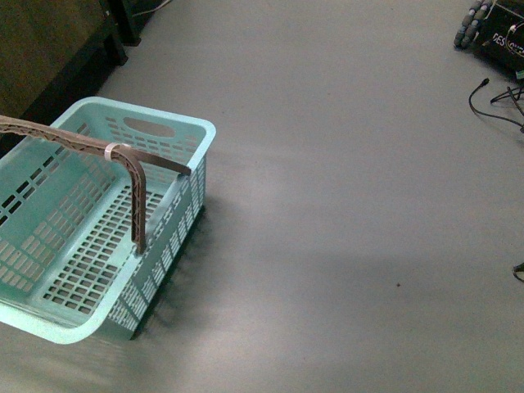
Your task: Pick lemon and mango into basket
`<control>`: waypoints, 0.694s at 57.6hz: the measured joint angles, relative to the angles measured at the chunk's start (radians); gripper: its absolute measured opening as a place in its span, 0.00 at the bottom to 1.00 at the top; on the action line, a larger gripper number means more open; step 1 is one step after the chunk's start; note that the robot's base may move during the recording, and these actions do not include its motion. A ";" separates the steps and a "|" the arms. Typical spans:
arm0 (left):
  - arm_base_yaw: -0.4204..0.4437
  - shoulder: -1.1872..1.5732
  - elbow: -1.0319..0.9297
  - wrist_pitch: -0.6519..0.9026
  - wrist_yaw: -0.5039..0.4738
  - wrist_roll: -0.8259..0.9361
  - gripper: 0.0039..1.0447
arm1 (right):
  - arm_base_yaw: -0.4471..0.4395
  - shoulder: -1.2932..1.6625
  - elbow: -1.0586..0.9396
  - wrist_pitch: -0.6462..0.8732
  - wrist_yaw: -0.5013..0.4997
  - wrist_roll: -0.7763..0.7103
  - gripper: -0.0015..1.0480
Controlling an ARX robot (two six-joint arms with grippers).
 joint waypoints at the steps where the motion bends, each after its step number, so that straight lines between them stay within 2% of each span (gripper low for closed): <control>1: 0.001 0.056 0.010 0.043 0.004 -0.013 0.94 | 0.000 0.000 0.000 0.000 0.000 0.000 0.92; 9: -0.006 0.450 0.106 0.290 -0.011 -0.121 0.94 | 0.000 0.000 0.000 0.000 0.000 0.000 0.92; 15: -0.027 0.679 0.196 0.372 -0.040 -0.195 0.94 | 0.000 0.000 0.000 0.000 0.000 0.000 0.92; 25: -0.060 0.924 0.346 0.392 -0.070 -0.288 0.94 | 0.000 0.000 0.000 0.000 0.000 0.000 0.92; 40: -0.053 1.146 0.527 0.375 -0.095 -0.354 0.94 | 0.000 0.000 0.000 0.000 0.000 0.000 0.92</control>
